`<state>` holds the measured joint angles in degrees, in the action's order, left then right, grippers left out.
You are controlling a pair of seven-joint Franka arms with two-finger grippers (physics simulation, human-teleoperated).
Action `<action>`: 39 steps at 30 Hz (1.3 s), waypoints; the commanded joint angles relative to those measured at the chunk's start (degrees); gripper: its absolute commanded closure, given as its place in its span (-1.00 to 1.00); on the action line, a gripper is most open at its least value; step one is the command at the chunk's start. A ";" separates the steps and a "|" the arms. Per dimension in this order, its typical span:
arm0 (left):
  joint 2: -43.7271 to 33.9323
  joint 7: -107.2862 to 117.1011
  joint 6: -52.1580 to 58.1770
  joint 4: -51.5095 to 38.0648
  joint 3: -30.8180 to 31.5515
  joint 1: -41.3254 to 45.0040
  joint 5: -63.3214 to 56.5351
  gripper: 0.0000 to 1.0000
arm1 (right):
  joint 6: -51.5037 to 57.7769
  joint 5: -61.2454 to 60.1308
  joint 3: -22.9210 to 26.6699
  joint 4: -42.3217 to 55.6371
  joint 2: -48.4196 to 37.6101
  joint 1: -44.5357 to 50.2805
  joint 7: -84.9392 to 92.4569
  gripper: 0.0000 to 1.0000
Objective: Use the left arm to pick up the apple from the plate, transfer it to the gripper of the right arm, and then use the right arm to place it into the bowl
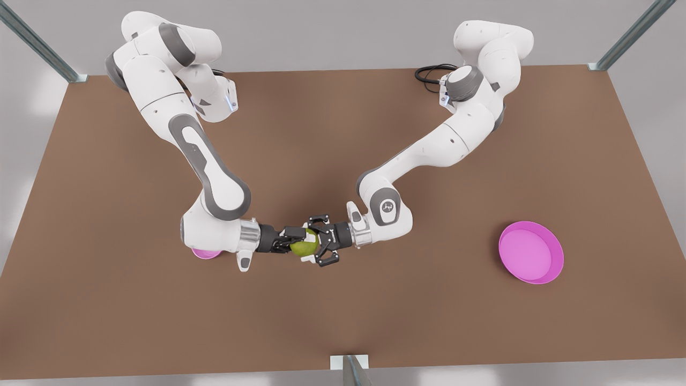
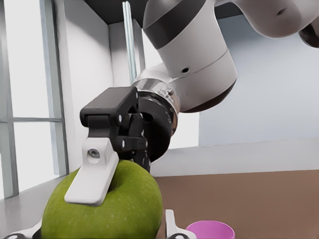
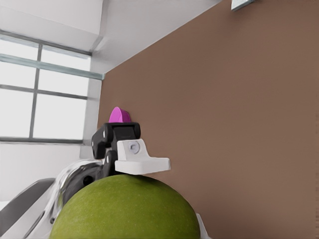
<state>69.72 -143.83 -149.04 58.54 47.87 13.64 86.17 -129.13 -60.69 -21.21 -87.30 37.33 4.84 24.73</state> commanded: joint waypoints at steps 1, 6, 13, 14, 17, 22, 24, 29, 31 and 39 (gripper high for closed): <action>-0.11 -3.12 0.24 -0.01 0.03 -0.01 0.32 -1.00 | -0.33 0.31 -0.06 0.03 -0.07 0.00 1.20 -0.52; 2.53 4.61 0.33 0.26 -8.05 -1.77 0.23 -1.00 | 1.86 0.40 0.12 -0.06 -0.42 -1.50 1.64 -0.53; -27.69 75.96 26.94 13.97 -14.12 -29.54 -82.10 -1.00 | 20.49 12.87 0.20 -3.49 -0.59 -16.17 12.00 -0.53; -34.63 84.66 38.54 13.97 -14.29 -31.39 -89.76 -1.00 | 22.08 15.86 0.20 -3.58 -0.68 -18.10 13.06 -0.53; -47.55 114.51 62.88 12.83 -14.03 -32.97 -107.52 -1.00 | 23.66 24.74 0.20 -6.47 -4.19 -21.71 13.59 -0.53; -51.96 162.47 63.71 14.05 -29.45 -24.83 -92.51 -1.00 | 22.52 39.60 0.20 -9.11 -6.04 -25.23 13.50 -0.53; -63.39 149.63 50.61 31.19 -50.77 -14.16 -82.83 -1.00 | 19.44 45.66 0.55 -8.76 -5.78 -25.23 12.89 -0.53; -59.17 144.62 58.87 23.90 -50.68 -15.48 -83.00 -1.00 | 13.91 57.26 0.73 -8.94 -4.29 -22.77 7.62 -0.53; -59.08 144.79 58.60 23.90 -50.68 -15.31 -82.92 -1.00 | 13.64 59.55 0.73 -8.94 -3.41 -21.80 5.15 -0.53; -59.08 144.71 59.57 23.81 -50.68 -13.99 -82.92 -1.00 | 11.89 62.36 0.73 -11.92 -2.70 -21.53 5.06 -0.59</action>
<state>10.73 -30.40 -90.58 82.38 -2.78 -0.03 3.28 -115.57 0.26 -20.46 -98.85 34.57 -16.59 32.11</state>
